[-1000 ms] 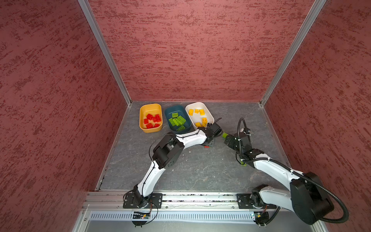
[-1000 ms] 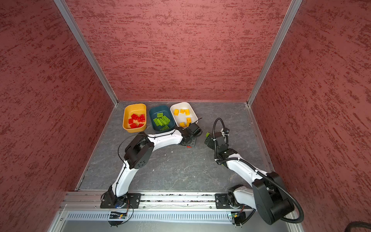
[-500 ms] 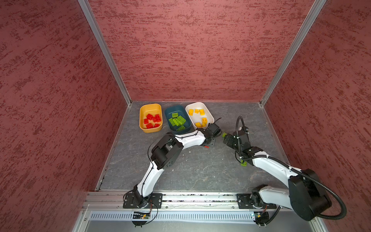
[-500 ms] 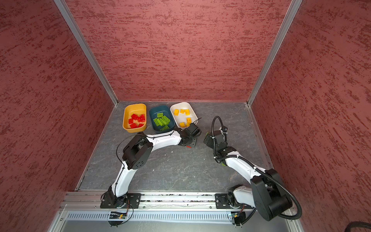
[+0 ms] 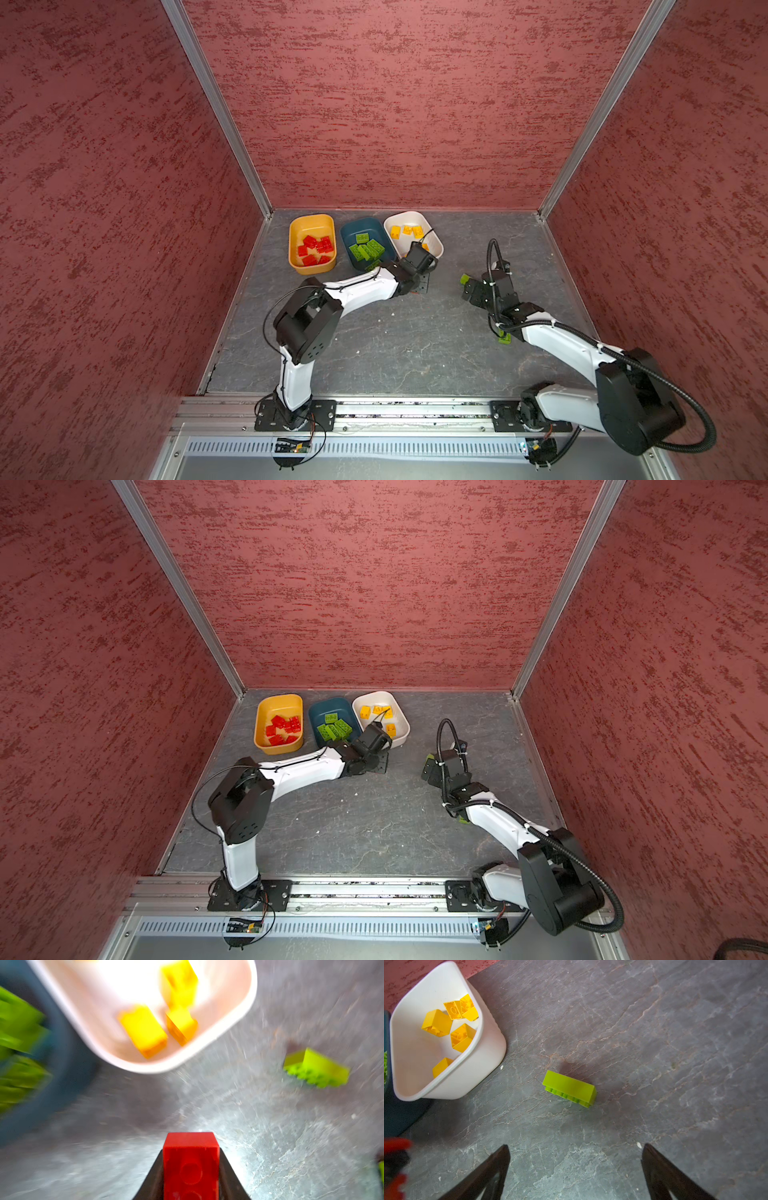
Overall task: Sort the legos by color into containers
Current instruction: 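Carry the red brick into the yellow tub with left gripper and release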
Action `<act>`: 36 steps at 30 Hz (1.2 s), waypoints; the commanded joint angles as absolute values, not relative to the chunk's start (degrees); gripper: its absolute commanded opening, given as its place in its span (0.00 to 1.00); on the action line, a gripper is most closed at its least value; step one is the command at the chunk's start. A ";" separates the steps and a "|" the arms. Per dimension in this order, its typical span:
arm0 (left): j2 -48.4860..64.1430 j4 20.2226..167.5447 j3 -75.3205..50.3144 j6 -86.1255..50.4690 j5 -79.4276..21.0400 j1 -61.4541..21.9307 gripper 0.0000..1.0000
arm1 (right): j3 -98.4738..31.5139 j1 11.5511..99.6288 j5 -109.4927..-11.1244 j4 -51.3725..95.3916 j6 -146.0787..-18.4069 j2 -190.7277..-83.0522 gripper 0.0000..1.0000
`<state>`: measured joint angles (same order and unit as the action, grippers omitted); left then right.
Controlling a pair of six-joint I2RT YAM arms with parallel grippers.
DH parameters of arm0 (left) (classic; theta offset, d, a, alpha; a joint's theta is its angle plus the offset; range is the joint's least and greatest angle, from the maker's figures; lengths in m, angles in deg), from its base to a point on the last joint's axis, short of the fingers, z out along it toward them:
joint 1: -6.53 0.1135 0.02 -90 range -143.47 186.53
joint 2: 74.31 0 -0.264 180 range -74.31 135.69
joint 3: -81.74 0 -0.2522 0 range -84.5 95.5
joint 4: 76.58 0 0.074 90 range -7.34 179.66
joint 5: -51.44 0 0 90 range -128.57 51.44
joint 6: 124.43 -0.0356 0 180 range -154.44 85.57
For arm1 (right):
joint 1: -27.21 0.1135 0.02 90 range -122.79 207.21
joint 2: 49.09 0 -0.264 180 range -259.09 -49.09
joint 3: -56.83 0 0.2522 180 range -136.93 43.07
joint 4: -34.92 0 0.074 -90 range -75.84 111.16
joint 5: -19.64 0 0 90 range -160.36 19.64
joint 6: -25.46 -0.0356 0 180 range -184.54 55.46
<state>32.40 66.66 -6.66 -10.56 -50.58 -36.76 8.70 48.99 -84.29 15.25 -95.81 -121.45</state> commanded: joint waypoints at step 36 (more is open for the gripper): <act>42.34 62.17 12.54 -21.23 -51.33 7.45 0.78 | -9.30 45.64 -76.98 -0.26 -68.59 -135.25 0.99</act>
